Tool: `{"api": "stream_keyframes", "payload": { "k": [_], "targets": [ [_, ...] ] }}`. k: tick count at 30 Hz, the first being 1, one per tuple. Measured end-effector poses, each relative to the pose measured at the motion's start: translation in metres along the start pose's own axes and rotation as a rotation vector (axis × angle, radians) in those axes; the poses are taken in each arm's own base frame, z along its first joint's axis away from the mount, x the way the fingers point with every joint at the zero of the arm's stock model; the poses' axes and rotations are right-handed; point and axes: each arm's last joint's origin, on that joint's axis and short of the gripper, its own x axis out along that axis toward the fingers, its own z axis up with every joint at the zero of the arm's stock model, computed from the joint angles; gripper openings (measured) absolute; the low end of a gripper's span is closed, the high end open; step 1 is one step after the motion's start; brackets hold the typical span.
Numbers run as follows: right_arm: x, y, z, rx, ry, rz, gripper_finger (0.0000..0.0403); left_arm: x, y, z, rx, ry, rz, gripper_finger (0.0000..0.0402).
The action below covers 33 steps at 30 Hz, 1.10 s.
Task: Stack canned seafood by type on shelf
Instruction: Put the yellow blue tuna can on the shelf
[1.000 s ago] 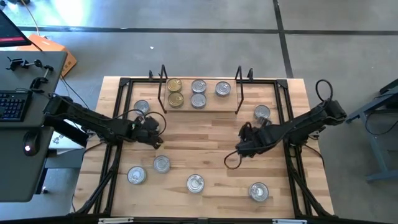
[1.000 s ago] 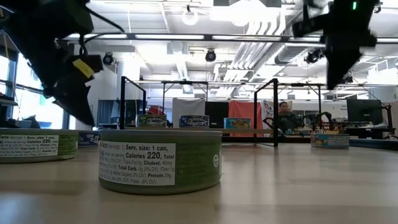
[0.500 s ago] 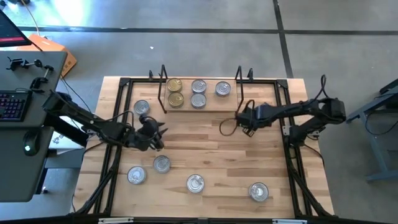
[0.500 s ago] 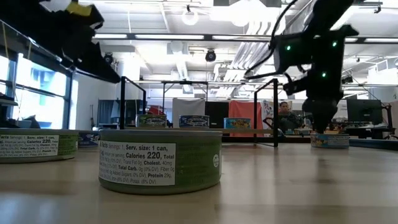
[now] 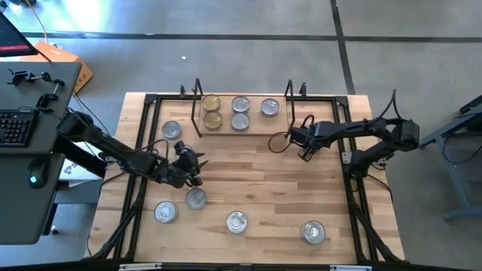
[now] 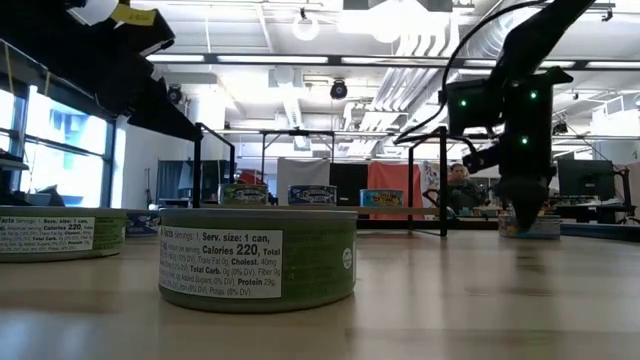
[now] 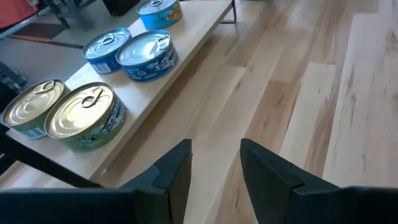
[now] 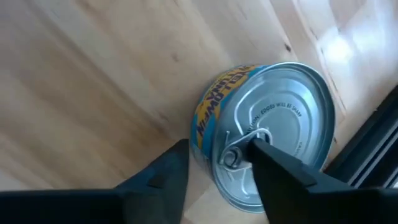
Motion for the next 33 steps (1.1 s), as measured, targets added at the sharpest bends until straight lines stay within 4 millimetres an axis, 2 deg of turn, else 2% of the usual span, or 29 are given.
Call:
{"api": "stream_keyframes", "payload": {
  "k": [5, 8, 14, 19, 23, 30, 33],
  "targets": [
    [-0.007, 0.015, -0.004, -0.029, -0.027, 0.034, 0.0079, 0.001, -0.001, 0.001, 0.010, -0.010, -0.009, 0.0131],
    [-0.013, 0.029, -0.009, -0.052, -0.063, 0.054, 0.0046, 0.000, -0.001, 0.001, 0.012, -0.010, -0.011, 0.0131],
    [-0.027, 0.062, -0.023, -0.108, -0.165, 0.114, 0.0051, -0.002, -0.006, 0.003, 0.051, -0.024, -0.073, 0.0131],
    [-0.040, 0.092, -0.028, -0.173, -0.331, 0.256, 0.0062, 0.001, -0.010, 0.008, 0.098, -0.028, -0.191, 0.0131],
    [-0.050, 0.114, -0.025, -0.224, -0.478, 0.371, 0.0060, 0.015, -0.013, 0.010, 0.140, -0.031, -0.271, 0.0131],
    [-0.039, 0.151, -0.013, -0.364, -0.672, 0.415, 0.0058, 0.050, -0.026, 0.013, 0.375, -0.167, -0.353, 0.0131],
    [-0.041, 0.163, -0.006, -0.377, -0.785, 0.474, 0.0058, 0.060, -0.032, 0.014, 0.464, -0.251, -0.346, 0.0131]
  ]
}}
